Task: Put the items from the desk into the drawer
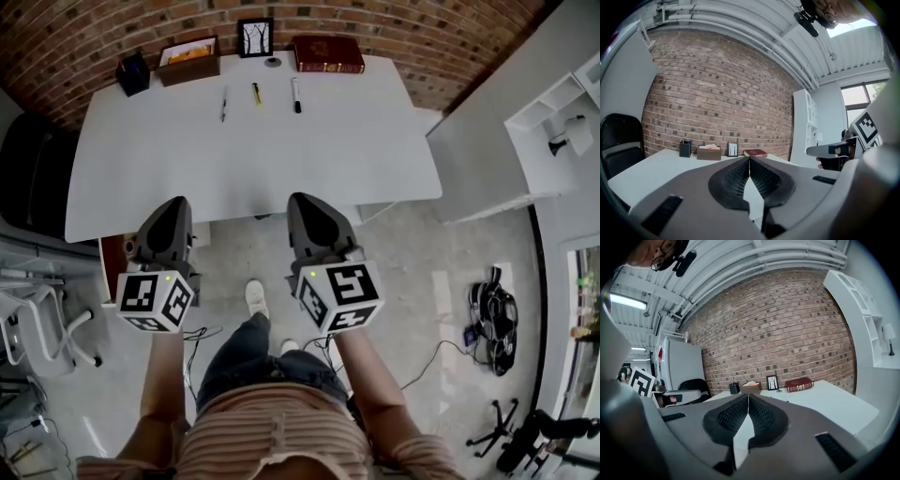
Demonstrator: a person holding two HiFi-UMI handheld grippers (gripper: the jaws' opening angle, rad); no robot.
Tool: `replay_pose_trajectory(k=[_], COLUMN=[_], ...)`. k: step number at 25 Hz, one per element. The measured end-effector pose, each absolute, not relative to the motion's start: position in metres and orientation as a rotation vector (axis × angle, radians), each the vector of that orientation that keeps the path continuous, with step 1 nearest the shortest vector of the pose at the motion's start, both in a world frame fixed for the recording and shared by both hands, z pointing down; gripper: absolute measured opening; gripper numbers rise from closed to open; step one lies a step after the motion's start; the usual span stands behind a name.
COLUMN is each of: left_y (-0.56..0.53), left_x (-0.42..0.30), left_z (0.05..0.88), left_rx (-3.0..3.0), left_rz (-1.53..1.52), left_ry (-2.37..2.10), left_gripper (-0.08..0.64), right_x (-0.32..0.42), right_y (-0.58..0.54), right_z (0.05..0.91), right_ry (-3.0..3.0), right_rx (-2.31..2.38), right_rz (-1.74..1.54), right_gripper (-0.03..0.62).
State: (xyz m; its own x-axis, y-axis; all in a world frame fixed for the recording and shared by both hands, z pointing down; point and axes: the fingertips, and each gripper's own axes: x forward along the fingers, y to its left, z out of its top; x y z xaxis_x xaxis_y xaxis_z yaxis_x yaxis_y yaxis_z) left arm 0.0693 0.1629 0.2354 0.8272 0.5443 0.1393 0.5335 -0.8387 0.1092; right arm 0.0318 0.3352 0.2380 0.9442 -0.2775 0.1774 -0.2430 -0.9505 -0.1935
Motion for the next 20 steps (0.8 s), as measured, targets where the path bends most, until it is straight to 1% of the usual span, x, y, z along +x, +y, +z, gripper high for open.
replay_pose_trajectory(k=[8, 15, 20], left_y=[0.149, 0.147, 0.155], left_x=[0.14, 0.182, 0.214], left_z=[0.24, 0.238, 0.249], left_rx=[2.912, 2.875, 2.892], left_rz=[0.292, 0.292, 0.347], left_ry=[0.903, 0.882, 0.879], left_gripper=[0.009, 0.009, 0.009], right_x=[0.105, 0.134, 0.154], right_y=[0.32, 0.315, 0.319], right_z=[0.236, 0.237, 0.243], right_ry=[0.349, 0.331, 0.328], right_rx=[-2.94, -2.946, -2.949], right_rz=[-0.319, -0.335, -0.359], right_gripper=[0.018, 0.017, 0.017])
